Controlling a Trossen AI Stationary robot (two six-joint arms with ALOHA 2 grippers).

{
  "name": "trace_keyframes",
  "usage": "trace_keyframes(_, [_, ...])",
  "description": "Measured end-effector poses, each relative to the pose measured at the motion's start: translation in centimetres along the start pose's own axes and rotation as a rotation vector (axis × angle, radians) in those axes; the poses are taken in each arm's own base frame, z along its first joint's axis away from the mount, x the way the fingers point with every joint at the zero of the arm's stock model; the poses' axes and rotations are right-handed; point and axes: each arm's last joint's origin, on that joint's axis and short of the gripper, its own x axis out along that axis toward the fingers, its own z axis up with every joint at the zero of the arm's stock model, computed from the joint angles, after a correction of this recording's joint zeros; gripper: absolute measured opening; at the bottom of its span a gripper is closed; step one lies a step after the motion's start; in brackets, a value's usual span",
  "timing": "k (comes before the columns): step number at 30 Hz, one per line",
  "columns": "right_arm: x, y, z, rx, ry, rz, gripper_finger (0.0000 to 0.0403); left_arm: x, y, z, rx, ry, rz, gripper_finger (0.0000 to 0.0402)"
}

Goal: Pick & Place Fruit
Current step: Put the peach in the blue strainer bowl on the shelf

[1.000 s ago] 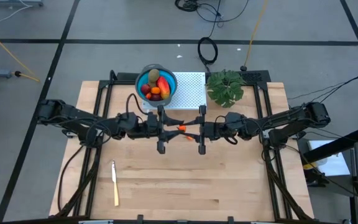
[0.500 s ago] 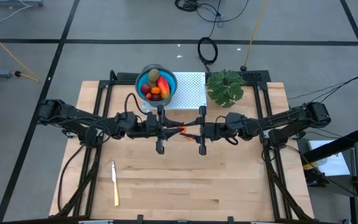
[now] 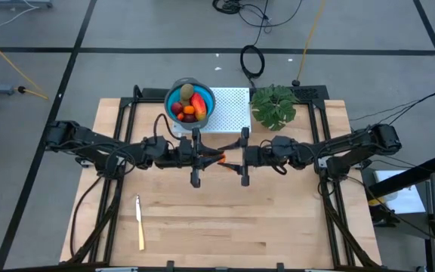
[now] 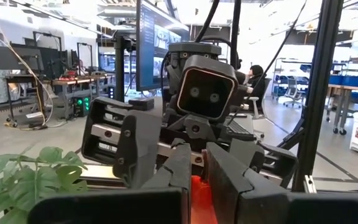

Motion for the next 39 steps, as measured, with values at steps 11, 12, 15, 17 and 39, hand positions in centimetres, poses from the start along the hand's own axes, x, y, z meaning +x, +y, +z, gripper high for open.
trace_keyframes(11, [0.0, 0.0, -0.7, 0.032, 0.077, -0.039, 0.0247, -0.3, 0.2, 0.7, 0.002, -0.022, 0.021, 0.0031])
trace_keyframes(12, [0.0, 0.0, -0.8, 0.043, 0.088, -0.037, 0.0247, -0.4, 0.4, 0.8, 0.008, -0.026, 0.034, 0.0032])
trace_keyframes(15, [-0.1, 0.1, -1.2, 0.064, 0.132, -0.028, 0.0245, -0.7, 0.9, 1.4, 0.040, -0.030, 0.086, 0.0032])
trace_keyframes(17, [-0.3, 0.1, -1.3, 0.074, 0.163, -0.024, 0.0242, -0.9, 1.3, 1.7, 0.053, -0.026, 0.137, 0.0032])
trace_keyframes(39, [-6.6, -1.1, 1.7, 0.083, 0.379, 0.011, 0.0015, -3.4, 10.3, 2.2, 0.055, 0.164, 0.465, 0.0033])
